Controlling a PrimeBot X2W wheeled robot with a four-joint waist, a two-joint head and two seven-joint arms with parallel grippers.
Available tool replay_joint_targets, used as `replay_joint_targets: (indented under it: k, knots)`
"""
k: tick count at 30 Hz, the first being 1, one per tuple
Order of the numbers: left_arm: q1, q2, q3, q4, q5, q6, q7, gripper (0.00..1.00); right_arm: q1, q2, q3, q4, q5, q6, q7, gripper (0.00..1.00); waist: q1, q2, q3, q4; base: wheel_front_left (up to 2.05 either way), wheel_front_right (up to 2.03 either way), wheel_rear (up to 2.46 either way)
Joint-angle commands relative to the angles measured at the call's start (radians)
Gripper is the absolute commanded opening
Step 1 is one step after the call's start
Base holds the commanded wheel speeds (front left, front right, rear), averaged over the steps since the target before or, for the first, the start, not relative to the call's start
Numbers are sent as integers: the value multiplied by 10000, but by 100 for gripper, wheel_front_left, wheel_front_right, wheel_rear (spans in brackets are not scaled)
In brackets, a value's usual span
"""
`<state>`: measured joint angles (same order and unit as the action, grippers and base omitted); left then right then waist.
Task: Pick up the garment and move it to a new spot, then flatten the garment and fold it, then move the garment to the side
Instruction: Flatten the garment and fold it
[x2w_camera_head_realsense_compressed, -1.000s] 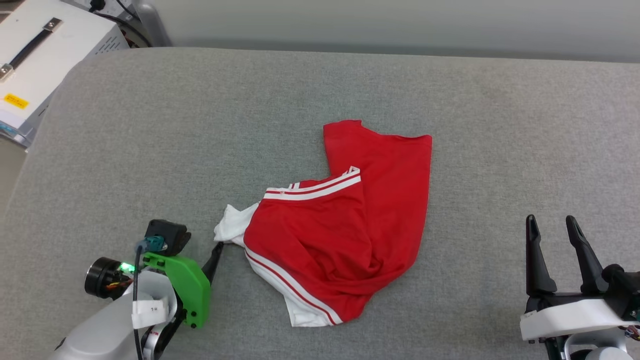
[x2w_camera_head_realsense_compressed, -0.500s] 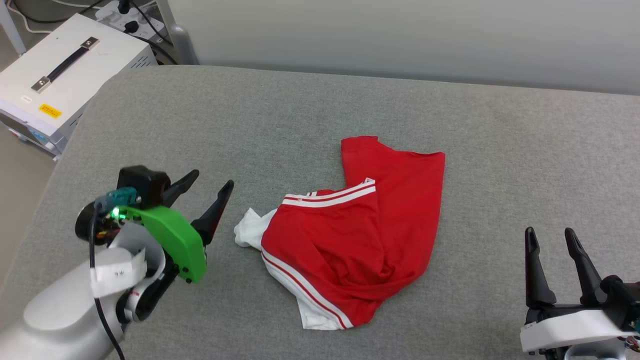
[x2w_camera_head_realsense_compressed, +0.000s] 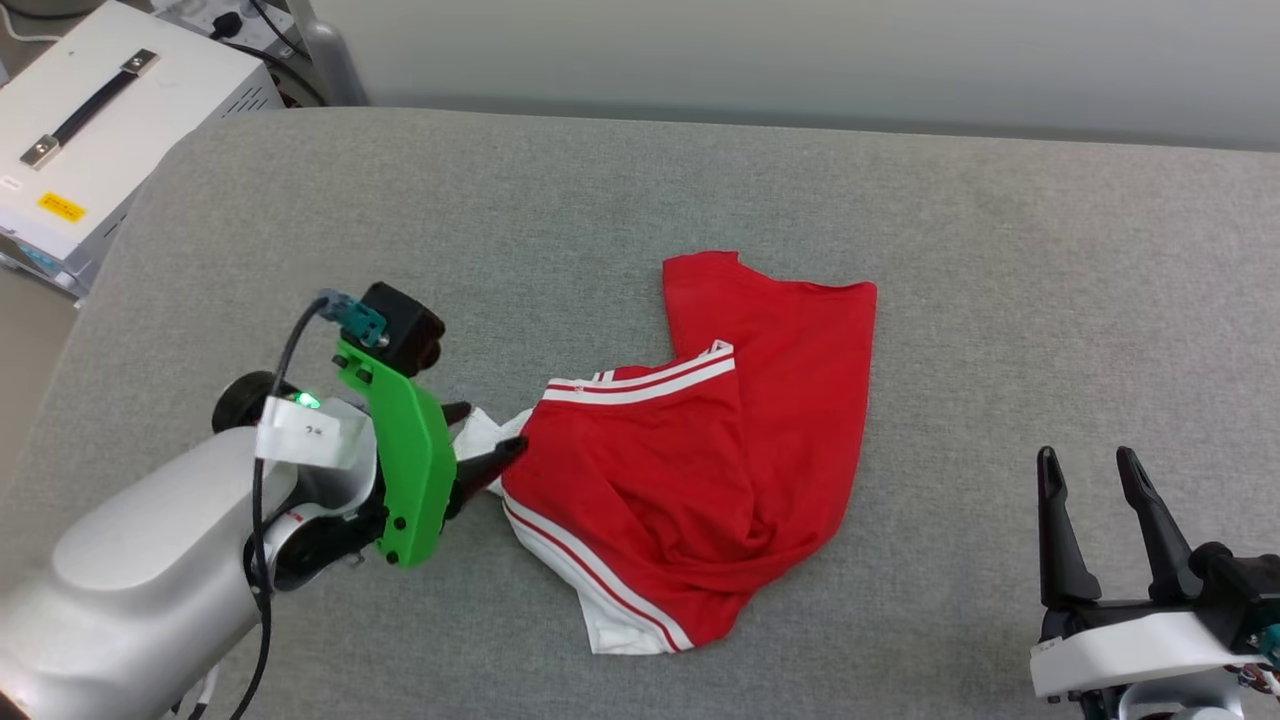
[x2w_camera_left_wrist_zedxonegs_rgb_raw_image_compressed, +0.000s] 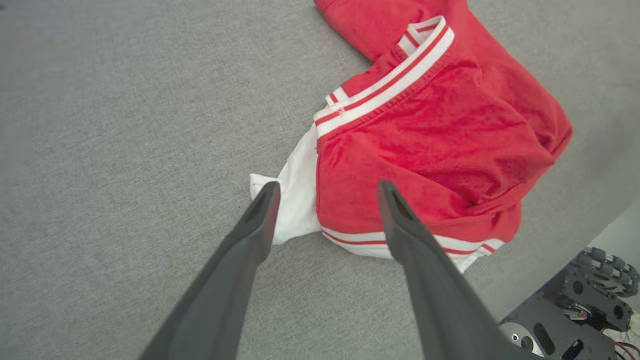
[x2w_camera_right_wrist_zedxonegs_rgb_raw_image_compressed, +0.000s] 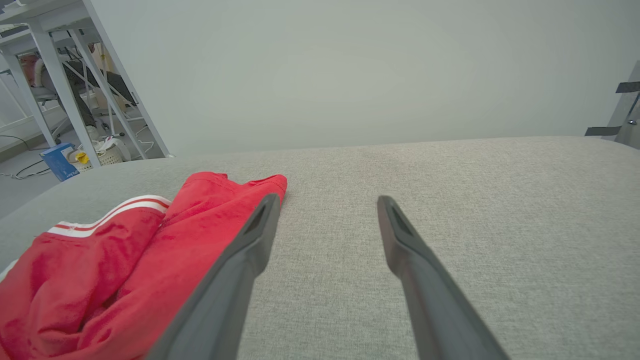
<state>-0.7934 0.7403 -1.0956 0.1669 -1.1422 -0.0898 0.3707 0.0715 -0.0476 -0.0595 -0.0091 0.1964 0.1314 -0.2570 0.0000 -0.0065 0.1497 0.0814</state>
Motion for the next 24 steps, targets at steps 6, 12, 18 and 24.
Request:
replay_joint_targets:
  k: [6,12,18,24]
  knots:
    - [-103,-353,-817,219,-51,-304,929,100,-315,-26,-64,-91,-41,-7,-48,100,0,65,485,-393,0,0,0]
    - [5,-772,-1317,852,152,-377,1145,100,-518,-26,-39,-128,-69,-7,-48,100,0,65,911,-556,0,0,0]
    - [312,-1343,-1672,1741,538,-402,1403,100,-743,-26,-26,-136,-133,-7,-48,100,0,65,1192,-674,0,0,0]
    - [642,-1566,-1815,1601,978,-406,1339,0,-687,-26,-152,-91,-178,-7,-48,100,0,65,1111,-570,0,0,0]
